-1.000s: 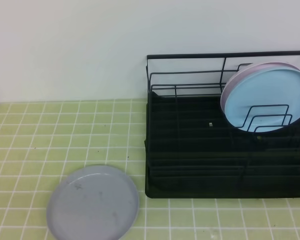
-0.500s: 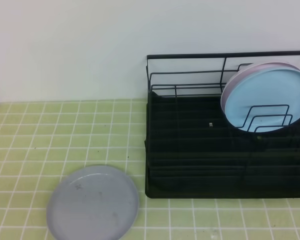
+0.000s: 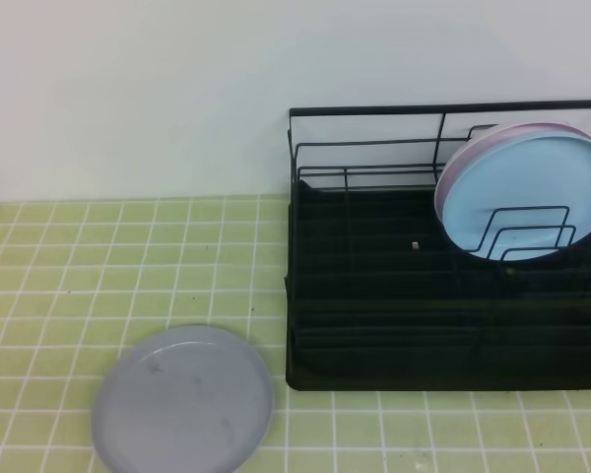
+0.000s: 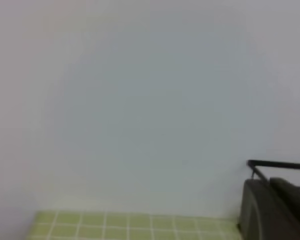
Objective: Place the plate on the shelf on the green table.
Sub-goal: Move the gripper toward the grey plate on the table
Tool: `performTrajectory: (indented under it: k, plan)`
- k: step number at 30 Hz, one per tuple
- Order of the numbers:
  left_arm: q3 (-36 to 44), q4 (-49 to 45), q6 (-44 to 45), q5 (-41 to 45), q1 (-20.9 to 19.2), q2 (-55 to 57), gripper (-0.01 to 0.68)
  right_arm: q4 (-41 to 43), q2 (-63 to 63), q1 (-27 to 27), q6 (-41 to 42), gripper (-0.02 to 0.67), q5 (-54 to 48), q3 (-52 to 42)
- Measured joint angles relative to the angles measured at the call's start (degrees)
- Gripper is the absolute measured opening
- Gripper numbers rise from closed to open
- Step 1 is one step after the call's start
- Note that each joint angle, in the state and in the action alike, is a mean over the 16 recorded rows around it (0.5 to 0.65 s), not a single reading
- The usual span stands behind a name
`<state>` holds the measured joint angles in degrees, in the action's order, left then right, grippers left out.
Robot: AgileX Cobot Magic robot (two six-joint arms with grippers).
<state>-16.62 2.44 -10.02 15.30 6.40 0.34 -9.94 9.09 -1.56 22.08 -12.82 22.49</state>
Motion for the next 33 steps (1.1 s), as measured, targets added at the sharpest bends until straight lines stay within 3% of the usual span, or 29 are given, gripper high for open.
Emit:
performTrajectory:
  k: [4,9,15,20,24,33]
  plan:
    - [-3.29,1.23,-2.70,4.29,0.00,1.94,-0.004,-0.33,6.12,0.00,0.01,0.001,-4.14,1.61]
    - [-10.37,3.18,-6.00,15.95,0.00,7.92,-0.004,-1.08,12.45,0.00,0.10,0.001,-6.39,2.37]
    - [-20.60,5.30,-4.95,31.83,0.00,20.77,-0.003,-2.17,16.14,0.00,0.31,0.001,-6.71,2.46]
    - [-27.30,7.07,-1.46,39.55,0.00,34.00,0.019,-3.01,16.85,0.00,0.40,0.001,-7.10,2.46]
    - [-30.57,8.09,1.89,40.59,0.00,44.77,0.090,-3.73,16.88,0.00,0.38,0.001,-7.57,2.46]
    - [-33.06,8.83,5.15,33.19,0.00,65.77,0.348,-4.78,16.88,0.00,0.32,0.001,-8.11,2.02]
